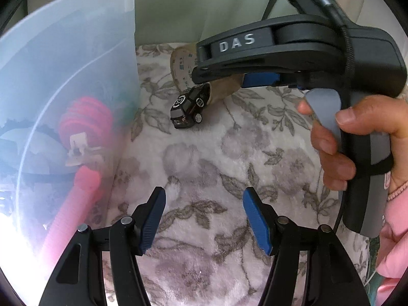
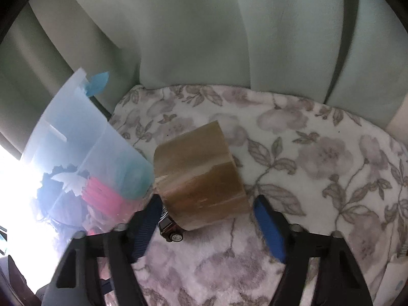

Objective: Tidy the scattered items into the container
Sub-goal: 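Grasp black toy car with left tool while right tool grasps brown tape roll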

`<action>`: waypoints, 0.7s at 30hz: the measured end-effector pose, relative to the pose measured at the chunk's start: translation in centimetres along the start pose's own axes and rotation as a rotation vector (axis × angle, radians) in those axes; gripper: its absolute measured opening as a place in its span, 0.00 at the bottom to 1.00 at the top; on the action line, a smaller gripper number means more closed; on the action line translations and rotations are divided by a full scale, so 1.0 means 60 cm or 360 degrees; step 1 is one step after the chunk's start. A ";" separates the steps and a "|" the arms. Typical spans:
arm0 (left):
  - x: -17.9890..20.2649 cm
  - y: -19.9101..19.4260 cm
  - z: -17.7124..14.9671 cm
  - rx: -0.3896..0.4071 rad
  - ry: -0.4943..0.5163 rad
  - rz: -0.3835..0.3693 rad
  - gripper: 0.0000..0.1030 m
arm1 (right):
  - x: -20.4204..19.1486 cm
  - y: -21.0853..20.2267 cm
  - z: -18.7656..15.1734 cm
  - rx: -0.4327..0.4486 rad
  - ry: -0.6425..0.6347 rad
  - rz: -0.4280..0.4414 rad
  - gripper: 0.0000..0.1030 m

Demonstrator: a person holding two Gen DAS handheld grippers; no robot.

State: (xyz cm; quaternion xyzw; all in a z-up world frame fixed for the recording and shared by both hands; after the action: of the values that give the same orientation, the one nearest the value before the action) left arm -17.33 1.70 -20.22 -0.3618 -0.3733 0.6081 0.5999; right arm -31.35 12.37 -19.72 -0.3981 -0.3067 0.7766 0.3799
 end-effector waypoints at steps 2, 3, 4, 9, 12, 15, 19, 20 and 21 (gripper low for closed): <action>0.000 0.002 0.000 -0.0004 0.0001 0.0000 0.62 | 0.006 -0.006 -0.004 0.0020 0.0032 0.0012 0.66; 0.001 0.003 0.000 -0.0006 0.0003 0.0002 0.62 | 0.009 -0.009 -0.006 0.0030 0.0051 0.0019 0.65; 0.001 0.003 0.001 -0.0005 0.0005 0.0004 0.62 | 0.012 -0.014 -0.008 0.0048 0.0068 0.0019 0.64; 0.003 0.004 0.013 0.0023 0.0023 0.0019 0.62 | 0.042 -0.052 -0.029 0.0137 0.0191 0.0019 0.58; 0.006 0.011 0.028 0.0035 0.0034 0.0029 0.62 | 0.061 -0.076 -0.050 0.0186 0.0277 0.0018 0.56; 0.015 0.017 0.041 0.0054 0.0066 0.0043 0.62 | 0.080 -0.100 -0.073 0.0234 0.0364 0.0017 0.56; 0.041 0.023 0.062 0.0097 0.0137 0.0026 0.62 | 0.101 -0.131 -0.103 0.0280 0.0473 0.0017 0.56; 0.051 0.026 0.066 0.0100 0.0164 0.0001 0.62 | 0.106 -0.137 -0.111 0.0284 0.0506 0.0027 0.56; 0.061 0.028 0.069 0.0103 0.0192 -0.0025 0.62 | 0.111 -0.142 -0.120 0.0287 0.0540 0.0041 0.56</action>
State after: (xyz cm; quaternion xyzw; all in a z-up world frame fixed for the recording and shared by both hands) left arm -21.86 5.28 -19.80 -0.3753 -0.3194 0.5923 0.6375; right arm -24.91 23.64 -19.20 -0.4915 -0.1622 0.7276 0.4502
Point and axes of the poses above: each gripper's, at about its wrist camera, not at the fingertips, and y roughly the way its jaws point, x to its right, z to its top, the point moved 3 cm from there along y, roughly the way its jaws point, and after that the axes turned 7 degrees about z, right-handed, at the moved point
